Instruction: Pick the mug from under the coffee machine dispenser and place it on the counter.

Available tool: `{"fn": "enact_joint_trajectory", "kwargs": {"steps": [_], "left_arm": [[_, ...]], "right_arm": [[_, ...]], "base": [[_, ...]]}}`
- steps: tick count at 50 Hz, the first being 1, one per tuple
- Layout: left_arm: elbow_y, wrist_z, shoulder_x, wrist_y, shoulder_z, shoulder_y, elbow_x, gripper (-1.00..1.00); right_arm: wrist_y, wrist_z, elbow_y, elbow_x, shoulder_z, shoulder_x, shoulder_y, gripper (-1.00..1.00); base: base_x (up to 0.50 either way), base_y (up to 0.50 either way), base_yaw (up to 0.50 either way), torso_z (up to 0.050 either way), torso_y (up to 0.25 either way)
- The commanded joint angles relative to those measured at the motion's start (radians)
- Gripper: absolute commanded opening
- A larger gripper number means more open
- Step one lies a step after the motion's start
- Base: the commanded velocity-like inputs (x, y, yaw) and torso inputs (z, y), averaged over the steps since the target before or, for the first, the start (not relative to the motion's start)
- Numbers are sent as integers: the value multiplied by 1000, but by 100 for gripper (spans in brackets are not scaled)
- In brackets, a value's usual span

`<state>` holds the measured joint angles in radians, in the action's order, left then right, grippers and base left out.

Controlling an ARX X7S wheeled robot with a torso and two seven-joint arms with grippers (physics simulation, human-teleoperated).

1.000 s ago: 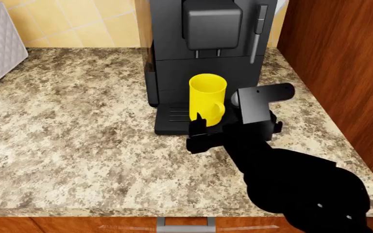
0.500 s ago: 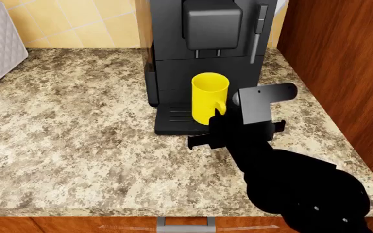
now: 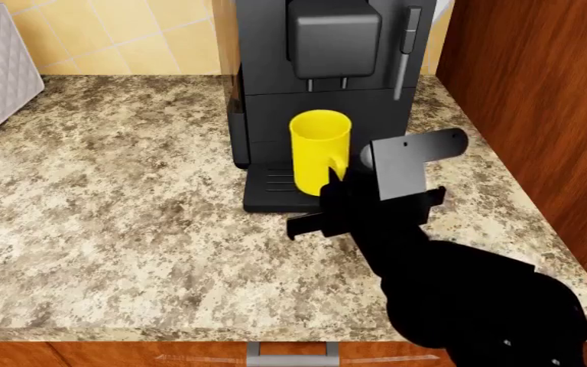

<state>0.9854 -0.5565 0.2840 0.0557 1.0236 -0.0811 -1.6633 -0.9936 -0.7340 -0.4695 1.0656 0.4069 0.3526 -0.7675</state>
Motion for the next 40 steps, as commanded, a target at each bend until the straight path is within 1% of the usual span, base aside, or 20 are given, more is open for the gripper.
{"fn": "enact_joint_trajectory", "kwargs": {"steps": [1,17,40], "left_arm": [[-1,1,-1,0,1,-1,-1,100],[-1,4,-2,-2,7,-6,-6,100],[6,-5,3,-5,14,-8,-14,100]], "right_arm": [[8,2,-22,6,0,-2,2,-100],[17,-2,-47,23,8,-13,12,-100],[-22,-53,-126,93,43,-61,-32,-100]], "base": [[0,0,0,0,0],[0,0,0,0,0],[0,0,0,0,0]]}}
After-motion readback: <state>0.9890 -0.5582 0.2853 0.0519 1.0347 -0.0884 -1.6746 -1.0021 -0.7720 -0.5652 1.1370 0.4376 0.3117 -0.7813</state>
